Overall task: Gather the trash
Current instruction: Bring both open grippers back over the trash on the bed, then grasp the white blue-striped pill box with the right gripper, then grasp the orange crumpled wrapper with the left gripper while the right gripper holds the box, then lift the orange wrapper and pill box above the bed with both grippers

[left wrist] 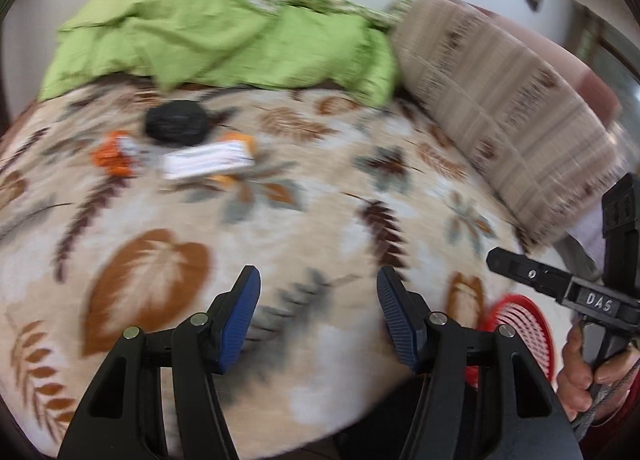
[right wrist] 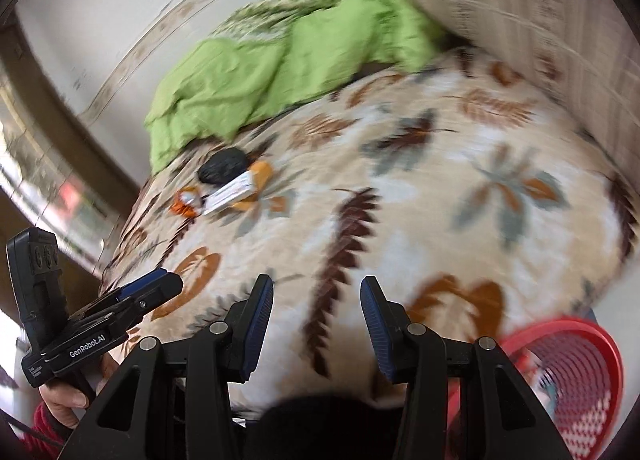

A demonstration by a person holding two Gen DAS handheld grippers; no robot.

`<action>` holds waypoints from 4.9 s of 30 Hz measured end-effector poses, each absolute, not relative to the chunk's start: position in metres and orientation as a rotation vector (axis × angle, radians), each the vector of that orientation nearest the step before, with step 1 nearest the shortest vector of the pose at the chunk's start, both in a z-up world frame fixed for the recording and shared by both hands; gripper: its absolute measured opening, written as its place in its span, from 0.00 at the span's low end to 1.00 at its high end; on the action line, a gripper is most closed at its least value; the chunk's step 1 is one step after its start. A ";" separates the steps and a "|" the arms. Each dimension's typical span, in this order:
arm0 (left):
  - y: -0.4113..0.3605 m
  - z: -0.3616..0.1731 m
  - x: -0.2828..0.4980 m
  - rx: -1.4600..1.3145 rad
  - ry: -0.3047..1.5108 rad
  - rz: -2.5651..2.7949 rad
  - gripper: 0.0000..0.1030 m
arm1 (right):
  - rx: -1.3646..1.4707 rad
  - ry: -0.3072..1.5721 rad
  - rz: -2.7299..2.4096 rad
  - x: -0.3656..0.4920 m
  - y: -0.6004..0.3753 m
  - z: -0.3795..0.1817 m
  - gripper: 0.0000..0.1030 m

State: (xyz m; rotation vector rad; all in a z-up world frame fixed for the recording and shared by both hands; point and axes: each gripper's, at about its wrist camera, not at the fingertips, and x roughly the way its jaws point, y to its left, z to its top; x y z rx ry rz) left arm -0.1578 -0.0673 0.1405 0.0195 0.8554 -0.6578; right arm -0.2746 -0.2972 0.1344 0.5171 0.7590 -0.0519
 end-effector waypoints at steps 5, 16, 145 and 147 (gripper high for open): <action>-0.019 0.138 -0.124 -0.039 0.847 -0.529 0.58 | 0.441 0.793 0.045 -0.202 -0.263 0.138 0.49; 0.061 0.117 -0.063 -0.131 0.865 -0.330 0.58 | 0.301 0.872 0.166 -0.019 -0.202 0.126 0.50; 0.000 0.130 -0.172 -0.010 0.721 -0.462 0.67 | 0.460 0.668 0.053 -0.247 -0.205 0.103 0.53; 0.000 0.128 -0.173 -0.012 0.724 -0.464 0.67 | 0.459 0.667 0.051 -0.247 -0.205 0.104 0.53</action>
